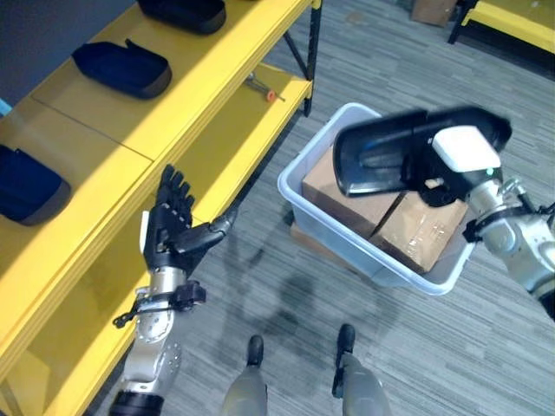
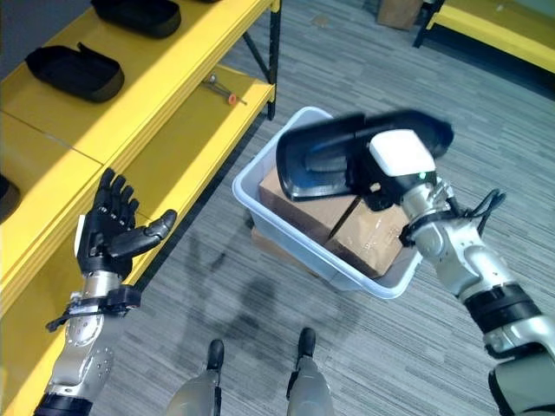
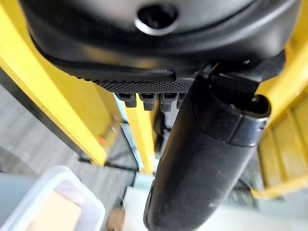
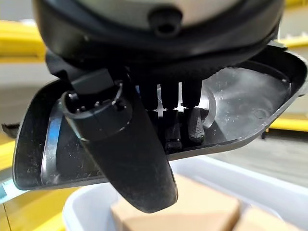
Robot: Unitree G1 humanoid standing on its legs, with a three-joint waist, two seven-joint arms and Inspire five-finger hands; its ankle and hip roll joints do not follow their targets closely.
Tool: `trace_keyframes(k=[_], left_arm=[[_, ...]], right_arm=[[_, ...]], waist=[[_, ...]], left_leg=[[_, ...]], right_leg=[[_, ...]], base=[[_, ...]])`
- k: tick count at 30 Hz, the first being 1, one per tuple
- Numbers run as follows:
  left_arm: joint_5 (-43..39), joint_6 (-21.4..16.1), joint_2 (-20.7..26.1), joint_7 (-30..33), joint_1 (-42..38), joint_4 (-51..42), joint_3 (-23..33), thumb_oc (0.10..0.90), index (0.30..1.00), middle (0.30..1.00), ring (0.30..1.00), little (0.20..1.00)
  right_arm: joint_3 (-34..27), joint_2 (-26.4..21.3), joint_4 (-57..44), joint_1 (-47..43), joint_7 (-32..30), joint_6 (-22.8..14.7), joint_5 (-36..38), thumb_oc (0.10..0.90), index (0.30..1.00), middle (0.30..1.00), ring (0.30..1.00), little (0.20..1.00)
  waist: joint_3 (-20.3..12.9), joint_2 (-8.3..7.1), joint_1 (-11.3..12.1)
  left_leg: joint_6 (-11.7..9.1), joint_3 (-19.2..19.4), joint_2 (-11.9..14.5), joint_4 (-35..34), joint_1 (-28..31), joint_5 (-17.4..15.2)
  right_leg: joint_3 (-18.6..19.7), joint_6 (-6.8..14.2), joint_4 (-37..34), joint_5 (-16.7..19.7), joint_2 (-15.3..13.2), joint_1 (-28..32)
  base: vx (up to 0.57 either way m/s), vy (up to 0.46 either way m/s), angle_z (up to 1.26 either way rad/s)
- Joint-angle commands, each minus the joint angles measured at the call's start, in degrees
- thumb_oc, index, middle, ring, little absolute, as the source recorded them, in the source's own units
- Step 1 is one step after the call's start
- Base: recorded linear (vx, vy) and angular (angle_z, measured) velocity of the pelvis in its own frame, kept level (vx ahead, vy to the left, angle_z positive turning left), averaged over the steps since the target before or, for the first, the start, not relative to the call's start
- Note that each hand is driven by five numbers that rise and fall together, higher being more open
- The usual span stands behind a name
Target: Move parts from the plastic box to the shelf.
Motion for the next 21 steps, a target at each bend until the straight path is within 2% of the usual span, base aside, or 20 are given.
trace_keyframes(k=[1, 4, 5, 7, 10, 11, 15, 20, 21], left_arm=[[5.4, -5.2, 3.3, -0.6, 0.2, -4.7, -1.5, 0.900, 1.000, 1.000, 1.000, 1.000], [13.1, -5.6, 6.6, 1.1, -2.0, -3.9, -1.6, 0.900, 1.000, 1.000, 1.000, 1.000], [13.2, -5.6, 6.6, 1.1, -2.0, -3.8, -1.7, 0.900, 1.000, 1.000, 1.000, 1.000], [20.3, -5.7, 9.4, 3.5, -4.5, -1.8, -2.7, 0.900, 1.000, 1.000, 1.000, 1.000], [23.3, -5.8, 10.7, 4.7, -5.7, -1.0, -3.2, 0.900, 1.000, 1.000, 1.000, 1.000], [27.5, -5.7, 12.2, 6.6, -7.2, 0.4, -4.2, 0.900, 1.000, 1.000, 1.000, 1.000], [34.6, -5.3, 15.1, 8.6, -9.1, 1.6, -6.0, 0.900, 1.000, 1.000, 1.000, 1.000], [36.9, -5.2, 16.6, 8.1, -8.5, 1.7, -6.6, 0.900, 1.000, 1.000, 1.000, 1.000], [37.3, -5.2, 17.2, 7.8, -8.0, 1.8, -6.6, 0.900, 1.000, 1.000, 1.000, 1.000]], right_arm=[[-1.2, 0.7, -3.7, -3.1, -0.8, -3.5, 5.4, 0.400, 0.300, 0.300, 0.300, 0.300], [0.2, 2.6, -4.6, -2.2, 1.9, -5.1, 9.0, 0.400, 0.300, 0.300, 0.300, 0.300], [0.2, 2.6, -4.5, -2.2, 1.9, -5.2, 9.0, 0.400, 0.300, 0.300, 0.300, 0.300], [2.8, 3.7, -4.3, -3.4, 4.2, -6.0, 12.0, 0.400, 0.300, 0.300, 0.300, 0.300], [4.3, 4.0, -4.0, -4.2, 5.2, -6.3, 12.9, 0.400, 0.300, 0.300, 0.300, 0.300], [6.1, 4.2, -3.7, -5.5, 6.1, -6.6, 14.5, 0.400, 0.300, 0.300, 0.300, 0.300], [7.6, 5.0, -3.3, -6.8, 8.5, -7.0, 21.0, 0.400, 0.300, 0.300, 0.300, 0.300], [6.5, 5.6, -4.0, -6.2, 10.2, -6.9, 27.8, 0.400, 0.300, 0.300, 0.300, 0.300], [6.0, 5.7, -4.4, -5.9, 11.3, -6.8, 31.6, 0.400, 0.300, 0.300, 0.300, 0.300]], waist=[[-12.1, -1.08, 1.0], [-13.5, -1.40, 0.6], [-13.4, -1.41, 0.7], [-14.2, -1.61, 0.5], [-14.4, -1.73, 0.5], [-14.9, -1.87, 0.3], [-15.8, -2.13, -0.1], [-16.3, -2.28, -0.3], [-16.6, -2.28, -0.3]], left_leg=[[1.2, -1.4, 1.8, -1.6, 3.5, -4.2], [1.4, -0.7, 1.3, -1.6, 4.5, -4.5], [1.4, -0.6, 1.3, -1.6, 4.6, -4.5], [1.5, -0.2, 1.1, -1.6, 5.5, -5.0], [1.5, 0.0, 1.1, -1.6, 5.9, -5.2], [1.6, 0.4, 1.2, -1.6, 6.5, -5.5], [1.6, 1.1, 1.4, -1.6, 7.8, -6.0], [1.5, 1.5, 1.7, -1.6, 8.6, -6.4], [1.4, 1.7, 1.8, -1.6, 8.8, -6.5]], right_leg=[[2.4, 4.9, 1.3, 1.3, -3.8, -1.2], [3.2, 5.1, 1.1, 1.8, -4.3, -0.5], [3.3, 5.2, 1.0, 1.8, -4.3, -0.4], [3.9, 5.4, 0.9, 1.8, -4.4, 0.2], [4.1, 5.5, 0.9, 1.8, -4.4, 0.4], [4.4, 5.6, 0.7, 1.8, -4.4, 0.7], [5.3, 5.8, 0.4, 1.8, -4.1, 1.4], [5.7, 5.8, 0.1, 1.7, -4.0, 1.8], [5.7, 5.8, 0.1, 1.6, -4.0, 1.9]], base=[[0.00, 0.042, -0.09], [0.02, 0.041, -0.11], [0.03, 0.039, -0.05], [0.02, 0.019, -0.08], [0.02, 0.005, -0.07], [0.03, 0.006, -0.08], [0.04, 0.002, -0.14], [0.03, -0.009, -0.07], [0.03, -0.012, -0.10]])
